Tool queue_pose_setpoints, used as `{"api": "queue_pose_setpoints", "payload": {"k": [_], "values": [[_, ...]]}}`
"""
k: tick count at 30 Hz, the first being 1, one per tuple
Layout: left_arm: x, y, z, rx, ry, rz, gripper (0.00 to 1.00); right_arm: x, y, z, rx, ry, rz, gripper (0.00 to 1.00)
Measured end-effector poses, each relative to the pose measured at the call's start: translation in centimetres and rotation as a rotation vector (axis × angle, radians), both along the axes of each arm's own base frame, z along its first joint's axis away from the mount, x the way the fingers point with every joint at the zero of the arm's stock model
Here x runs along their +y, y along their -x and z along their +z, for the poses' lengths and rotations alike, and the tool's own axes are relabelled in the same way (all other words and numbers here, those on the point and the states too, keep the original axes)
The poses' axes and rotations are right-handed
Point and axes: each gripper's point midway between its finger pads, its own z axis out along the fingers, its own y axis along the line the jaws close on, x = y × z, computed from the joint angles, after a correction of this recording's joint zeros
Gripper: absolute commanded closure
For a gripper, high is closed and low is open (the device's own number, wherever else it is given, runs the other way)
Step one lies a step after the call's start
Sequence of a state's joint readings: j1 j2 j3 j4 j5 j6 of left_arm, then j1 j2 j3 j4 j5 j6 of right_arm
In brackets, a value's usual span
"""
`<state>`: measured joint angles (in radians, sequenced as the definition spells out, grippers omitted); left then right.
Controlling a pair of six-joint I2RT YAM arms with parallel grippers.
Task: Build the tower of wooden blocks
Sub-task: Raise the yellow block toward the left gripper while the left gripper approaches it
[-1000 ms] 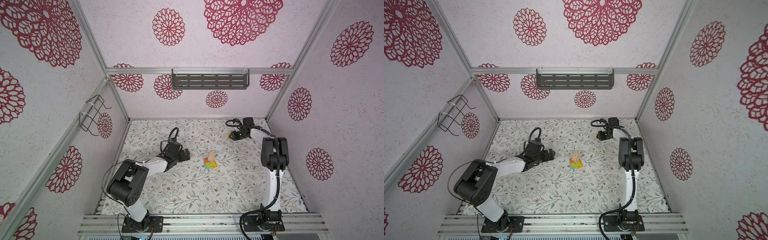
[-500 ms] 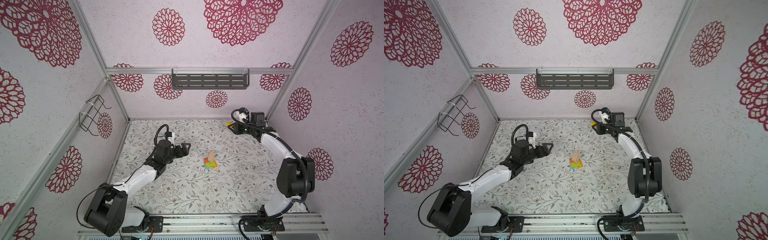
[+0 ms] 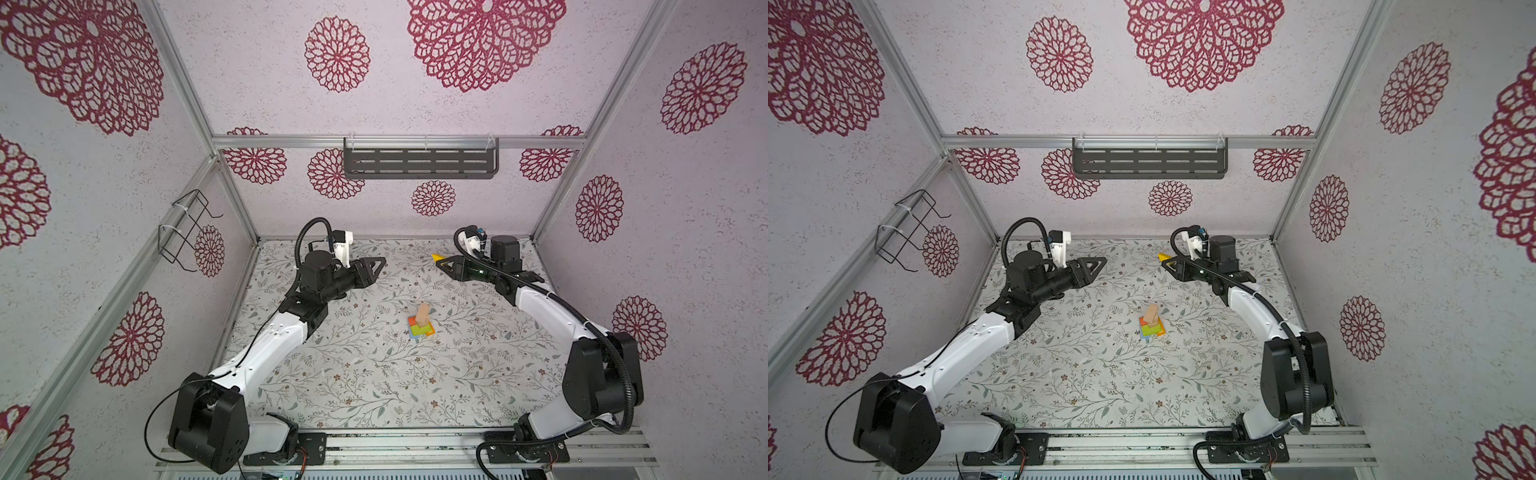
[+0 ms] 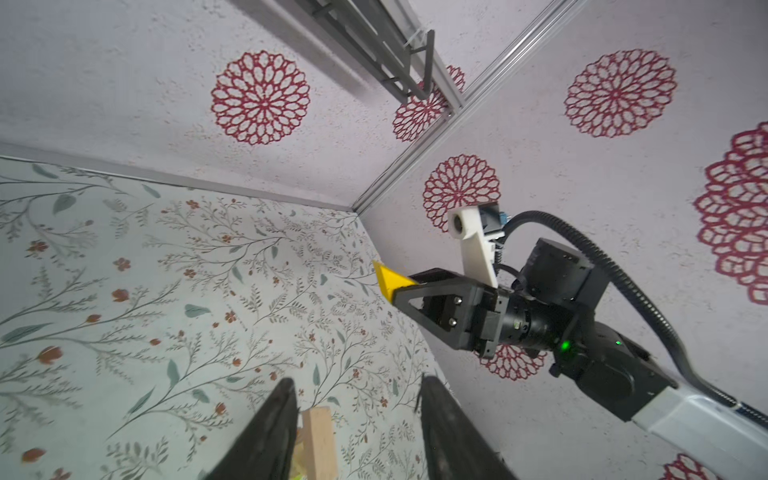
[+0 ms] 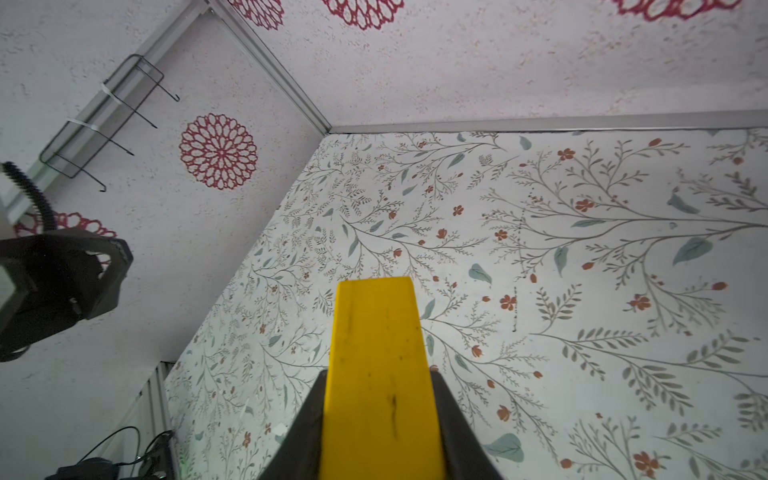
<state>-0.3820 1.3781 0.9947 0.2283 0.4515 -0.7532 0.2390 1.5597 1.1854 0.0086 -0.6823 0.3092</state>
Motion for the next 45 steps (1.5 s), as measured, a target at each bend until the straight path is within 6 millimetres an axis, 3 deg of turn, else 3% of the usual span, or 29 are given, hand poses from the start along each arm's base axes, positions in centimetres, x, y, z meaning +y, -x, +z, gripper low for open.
{"api": "queue_pose_setpoints", "payload": {"k": [7, 10, 13, 18, 25, 39, 45], "values": [[-1.9, -3.2, -1.7, 0.014, 0.065, -0.122, 0.43, 1.9, 0.3, 4.5, -0.082, -0.103, 0.112, 0.87], [-2.3, -5.0, -1.0, -0.007, 0.106, -0.157, 0.42, 2.7, -0.3, 7.0, -0.134, -0.149, 0.161, 0.87], [-2.6, -6.3, 0.3, -0.047, 0.158, -0.197, 0.43, 3.5, -1.2, 8.2, -0.159, -0.186, 0.204, 0.87], [-3.4, -7.7, 2.4, -0.120, 0.216, -0.273, 0.42, 4.7, -3.3, 7.7, -0.124, -0.230, 0.256, 0.87], [-4.1, -7.9, 2.9, -0.165, 0.243, -0.333, 0.36, 5.8, -4.3, 5.9, -0.048, -0.283, 0.311, 0.88], [-7.3, -8.5, -1.9, -0.077, 0.270, -0.394, 0.35, 7.6, -2.7, 8.0, -0.070, -0.377, 0.431, 0.92], [-7.4, -8.6, -1.8, -0.084, 0.283, -0.399, 0.35, 7.9, -2.7, 7.2, -0.048, -0.382, 0.437, 0.93]]}}
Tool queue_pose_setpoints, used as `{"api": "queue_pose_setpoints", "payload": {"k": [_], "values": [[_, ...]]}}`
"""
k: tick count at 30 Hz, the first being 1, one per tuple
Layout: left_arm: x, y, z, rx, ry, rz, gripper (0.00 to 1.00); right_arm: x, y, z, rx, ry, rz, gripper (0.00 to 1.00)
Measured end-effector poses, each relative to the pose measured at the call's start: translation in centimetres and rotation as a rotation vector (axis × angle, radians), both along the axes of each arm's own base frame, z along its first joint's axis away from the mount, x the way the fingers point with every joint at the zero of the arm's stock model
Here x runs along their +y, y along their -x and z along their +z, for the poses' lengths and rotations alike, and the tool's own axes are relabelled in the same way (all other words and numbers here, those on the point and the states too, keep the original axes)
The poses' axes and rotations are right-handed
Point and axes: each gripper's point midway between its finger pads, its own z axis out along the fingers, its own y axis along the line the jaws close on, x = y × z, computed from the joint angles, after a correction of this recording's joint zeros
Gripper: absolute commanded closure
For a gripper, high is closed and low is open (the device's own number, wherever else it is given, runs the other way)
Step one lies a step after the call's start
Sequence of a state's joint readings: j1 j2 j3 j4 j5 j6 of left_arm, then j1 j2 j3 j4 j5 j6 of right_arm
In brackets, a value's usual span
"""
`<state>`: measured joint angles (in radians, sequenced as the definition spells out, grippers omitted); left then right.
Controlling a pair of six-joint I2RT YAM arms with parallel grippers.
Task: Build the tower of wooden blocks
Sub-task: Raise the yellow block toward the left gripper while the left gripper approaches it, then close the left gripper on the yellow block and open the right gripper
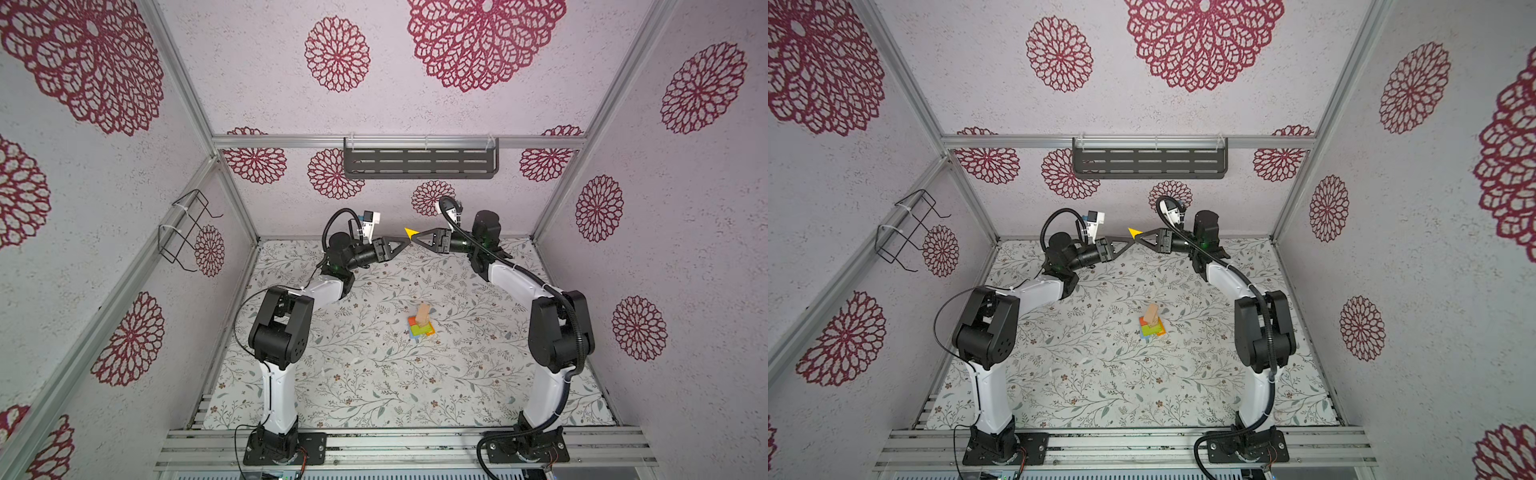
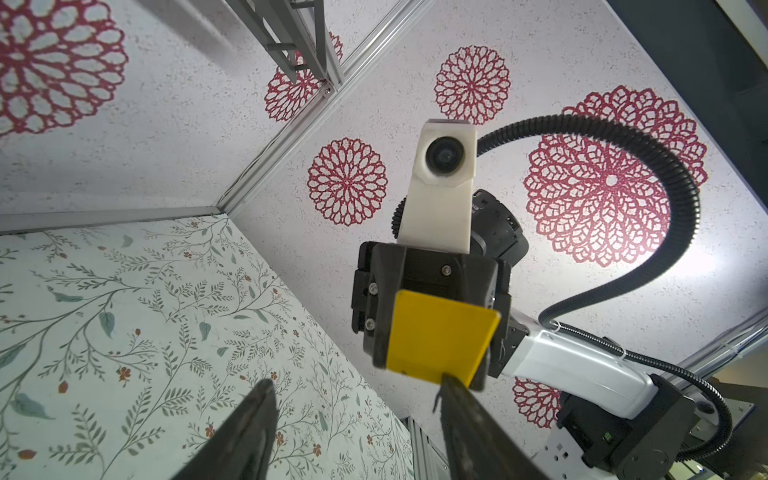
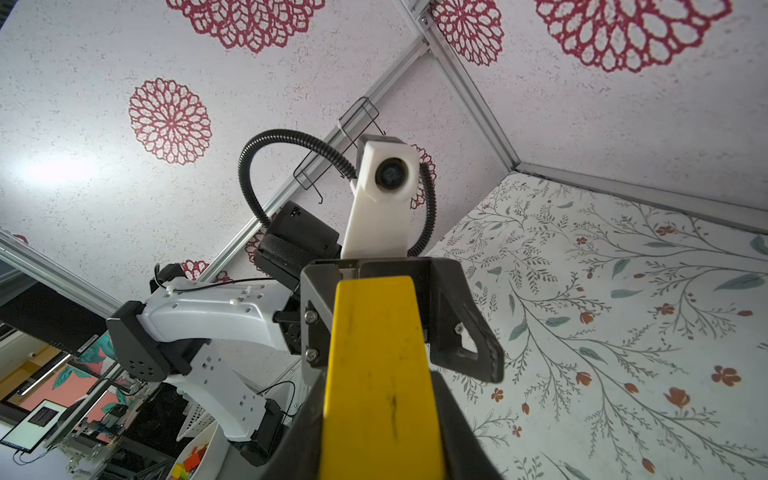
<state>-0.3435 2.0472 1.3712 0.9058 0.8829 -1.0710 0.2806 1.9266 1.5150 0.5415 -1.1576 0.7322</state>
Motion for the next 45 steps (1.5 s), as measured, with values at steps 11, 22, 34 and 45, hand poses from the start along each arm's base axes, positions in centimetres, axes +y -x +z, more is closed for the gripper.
{"api": "queue_pose_setpoints", "payload": {"k": [11, 22, 34, 45], "values": [[0.1, 0.1, 0.9, -0.028, 0.007, -0.002, 0.43, 0.2, 0.0, -0.6, 0.018, 0.009, 0.003, 0.95], [-0.1, 0.3, 1.5, -0.040, 0.019, -0.008, 0.52, 0.8, 0.4, -1.7, 0.039, 0.038, 0.014, 0.96], [-0.5, 0.6, 1.8, -0.035, 0.027, -0.019, 0.61, 0.9, 0.6, -1.7, 0.029, 0.039, 0.021, 0.96], [-0.5, 0.6, 1.8, -0.032, 0.030, -0.021, 0.81, 0.9, 0.7, -1.6, 0.021, 0.038, 0.032, 0.78]]}}
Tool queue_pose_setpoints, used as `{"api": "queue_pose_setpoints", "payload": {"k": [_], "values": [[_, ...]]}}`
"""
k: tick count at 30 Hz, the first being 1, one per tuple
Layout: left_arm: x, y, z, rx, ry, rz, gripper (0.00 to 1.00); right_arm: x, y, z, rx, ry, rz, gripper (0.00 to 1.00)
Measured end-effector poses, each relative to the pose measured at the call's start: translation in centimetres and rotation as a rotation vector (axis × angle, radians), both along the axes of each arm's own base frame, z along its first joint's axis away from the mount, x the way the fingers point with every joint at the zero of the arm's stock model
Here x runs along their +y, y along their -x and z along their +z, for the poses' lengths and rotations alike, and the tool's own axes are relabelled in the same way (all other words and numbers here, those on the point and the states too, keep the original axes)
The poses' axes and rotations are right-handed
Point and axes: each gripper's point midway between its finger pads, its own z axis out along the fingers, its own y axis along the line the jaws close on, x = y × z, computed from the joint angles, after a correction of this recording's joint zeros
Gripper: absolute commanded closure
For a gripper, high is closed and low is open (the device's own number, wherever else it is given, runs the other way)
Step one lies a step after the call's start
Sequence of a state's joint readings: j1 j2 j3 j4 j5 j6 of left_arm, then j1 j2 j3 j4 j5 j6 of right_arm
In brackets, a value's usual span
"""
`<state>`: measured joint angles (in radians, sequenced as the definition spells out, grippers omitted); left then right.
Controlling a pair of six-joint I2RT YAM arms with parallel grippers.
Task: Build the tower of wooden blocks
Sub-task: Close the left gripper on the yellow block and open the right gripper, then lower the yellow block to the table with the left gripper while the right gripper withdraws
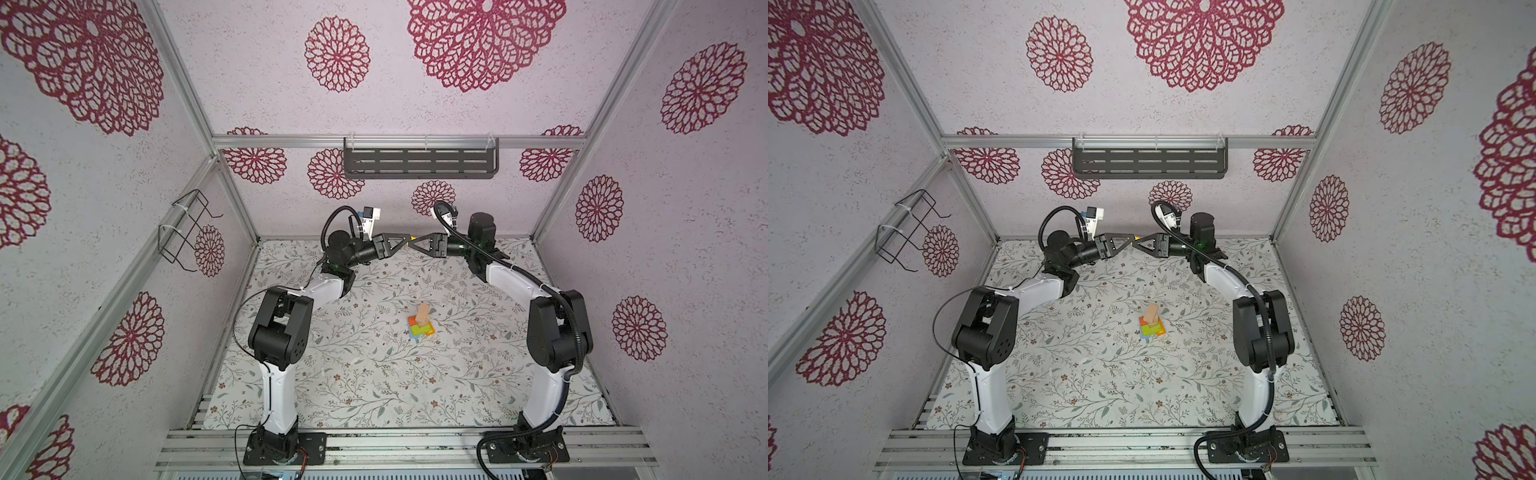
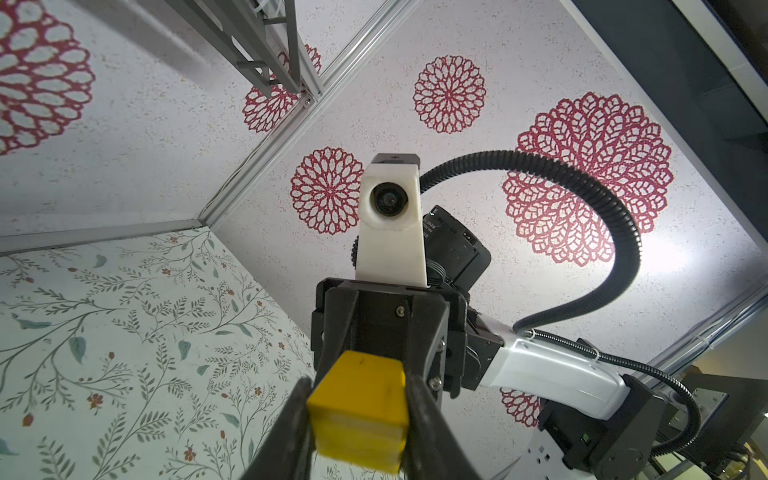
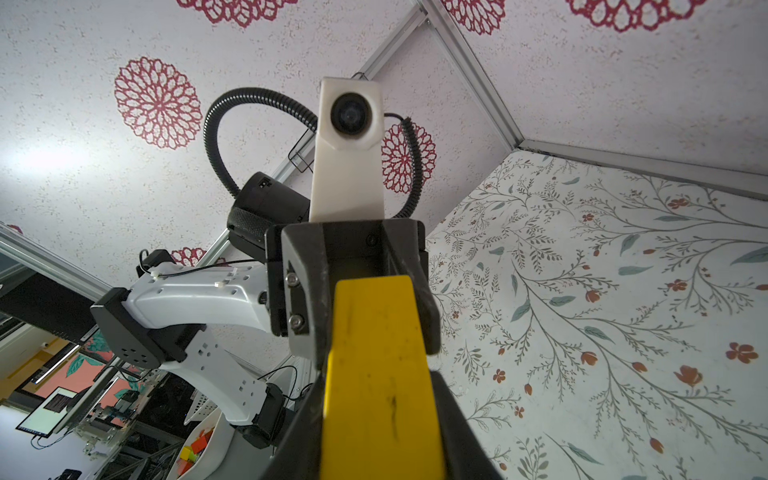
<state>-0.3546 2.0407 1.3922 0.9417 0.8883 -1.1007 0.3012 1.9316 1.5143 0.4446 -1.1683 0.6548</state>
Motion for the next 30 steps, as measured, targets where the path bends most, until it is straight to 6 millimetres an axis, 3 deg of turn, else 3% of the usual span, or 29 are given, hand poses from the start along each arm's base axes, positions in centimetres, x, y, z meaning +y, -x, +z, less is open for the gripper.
{"api": "queue_pose_setpoints", "payload": {"k": [5, 9, 16, 22, 26, 30], "values": [[0.0, 0.0, -0.1, 0.001, -0.003, 0.002, 0.83, 0.0, -0.1, -0.1, -0.007, 0.001, -0.008, 0.47], [-0.2, -0.2, -0.8, 0.019, -0.024, 0.006, 0.86, -0.1, -0.4, -1.1, -0.004, 0.012, -0.030, 0.35], [-0.5, -0.9, -1.8, 0.068, -0.089, 0.019, 0.88, -0.3, -0.9, -2.2, -0.018, 0.047, -0.070, 0.30], [0.6, -1.5, -0.2, 0.101, -0.157, 0.045, 0.90, -1.2, -1.6, -3.0, -0.005, 0.082, -0.115, 0.31], [2.5, -2.4, 0.9, 0.128, -0.223, 0.093, 0.91, -3.8, -1.4, -3.5, 0.018, 0.104, -0.182, 0.31], [4.6, -3.1, 0.4, 0.193, -0.336, 0.167, 0.91, -6.7, -1.3, -3.3, 0.024, 0.119, -0.263, 0.32]]}}
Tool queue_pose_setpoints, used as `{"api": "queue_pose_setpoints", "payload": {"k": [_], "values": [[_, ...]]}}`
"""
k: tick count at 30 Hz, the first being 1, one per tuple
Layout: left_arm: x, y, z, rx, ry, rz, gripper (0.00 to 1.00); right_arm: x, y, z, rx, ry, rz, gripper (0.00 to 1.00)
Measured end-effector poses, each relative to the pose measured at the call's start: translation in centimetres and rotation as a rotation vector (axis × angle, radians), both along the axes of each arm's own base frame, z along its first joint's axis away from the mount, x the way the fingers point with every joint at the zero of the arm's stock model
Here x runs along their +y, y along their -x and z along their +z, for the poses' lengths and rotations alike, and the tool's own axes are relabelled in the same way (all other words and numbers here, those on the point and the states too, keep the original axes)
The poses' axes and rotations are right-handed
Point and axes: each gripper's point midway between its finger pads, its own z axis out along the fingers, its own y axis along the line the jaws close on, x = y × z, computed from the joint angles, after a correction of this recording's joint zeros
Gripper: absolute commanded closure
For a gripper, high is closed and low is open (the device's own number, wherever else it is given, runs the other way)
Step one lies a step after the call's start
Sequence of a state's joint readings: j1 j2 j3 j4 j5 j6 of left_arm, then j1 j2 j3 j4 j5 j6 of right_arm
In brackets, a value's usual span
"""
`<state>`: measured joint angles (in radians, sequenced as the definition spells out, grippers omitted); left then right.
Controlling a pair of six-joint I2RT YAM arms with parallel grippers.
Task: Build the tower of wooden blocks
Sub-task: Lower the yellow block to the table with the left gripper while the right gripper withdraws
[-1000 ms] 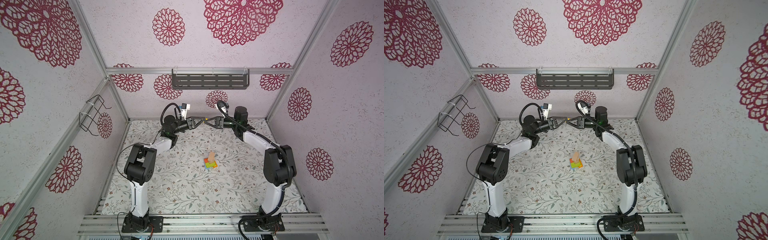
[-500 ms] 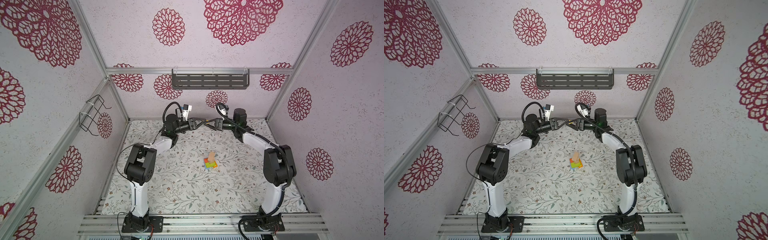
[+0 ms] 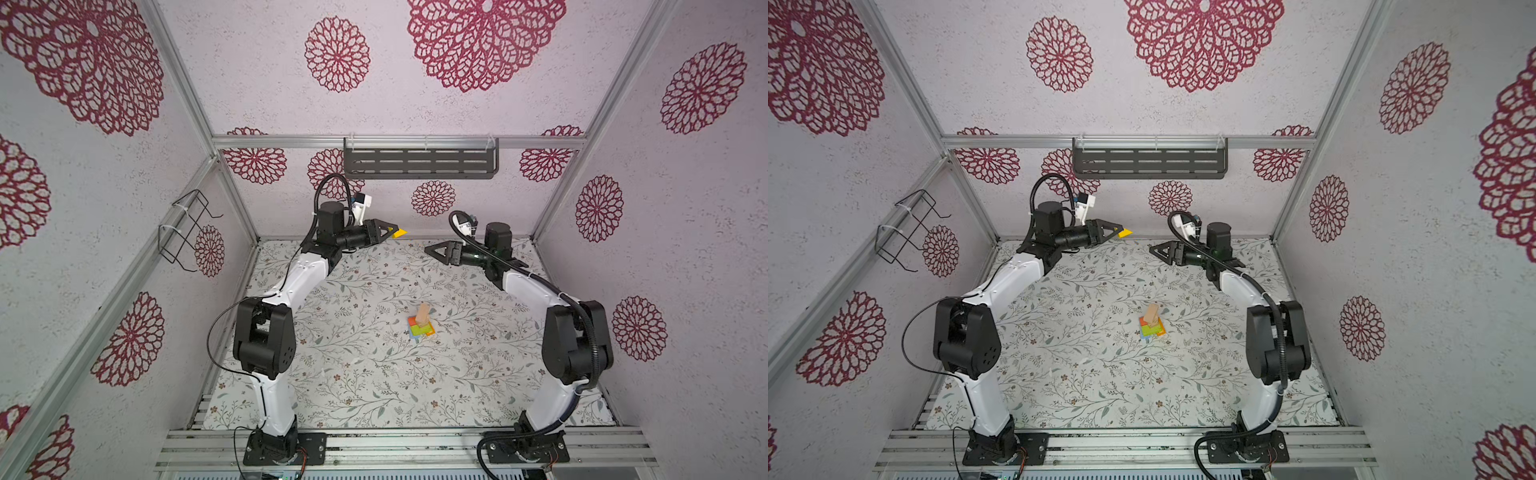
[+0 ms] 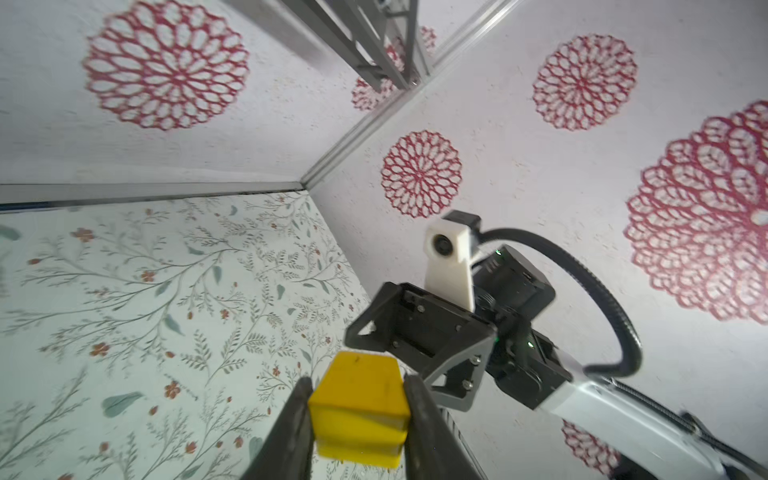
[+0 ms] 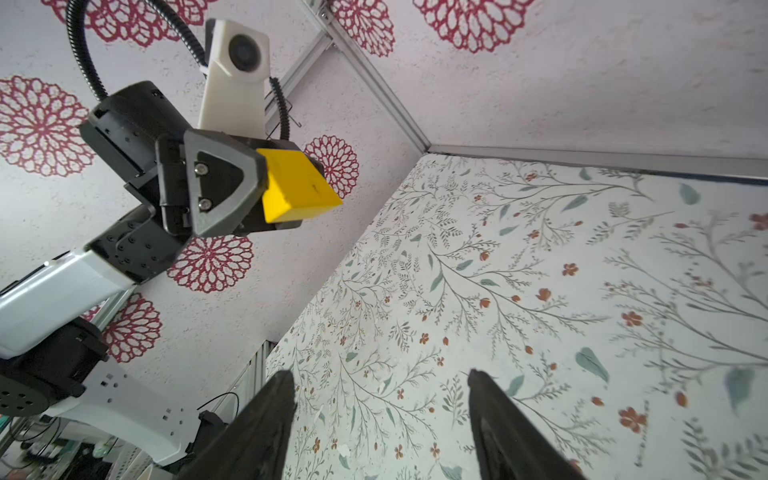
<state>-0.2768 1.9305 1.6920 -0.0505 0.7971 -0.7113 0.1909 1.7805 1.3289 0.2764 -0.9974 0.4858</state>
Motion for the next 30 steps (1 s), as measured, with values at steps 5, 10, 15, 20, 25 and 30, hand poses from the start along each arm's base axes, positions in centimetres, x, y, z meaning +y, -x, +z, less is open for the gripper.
{"api": "queue_pose_setpoints", "payload": {"k": [5, 10, 15, 20, 25, 30], "values": [[2.6, -0.5, -0.9, 0.103, -0.185, 0.106, 0.90, -2.3, 0.1, 0.3, -0.010, 0.028, -0.090, 0.33], [5.6, -0.3, -5.6, 0.252, -0.427, 0.186, 0.90, -2.8, 0.7, -0.6, 0.017, 0.058, -0.134, 0.33], [8.6, 2.7, -12.2, 0.456, -0.658, 0.178, 0.90, -3.1, 1.0, -2.0, 0.055, 0.078, -0.159, 0.34], [10.6, 5.3, -15.3, 0.579, -0.799, 0.153, 0.90, -3.3, 1.1, -3.0, 0.086, 0.091, -0.172, 0.36], [11.6, 6.5, -18.4, 0.672, -0.882, 0.120, 0.91, -3.2, 1.2, -3.1, 0.089, 0.090, -0.171, 0.39], [11.8, 7.0, -22.2, 0.755, -0.925, 0.079, 0.91, -3.2, 1.2, -3.1, 0.089, 0.090, -0.169, 0.40]]}}
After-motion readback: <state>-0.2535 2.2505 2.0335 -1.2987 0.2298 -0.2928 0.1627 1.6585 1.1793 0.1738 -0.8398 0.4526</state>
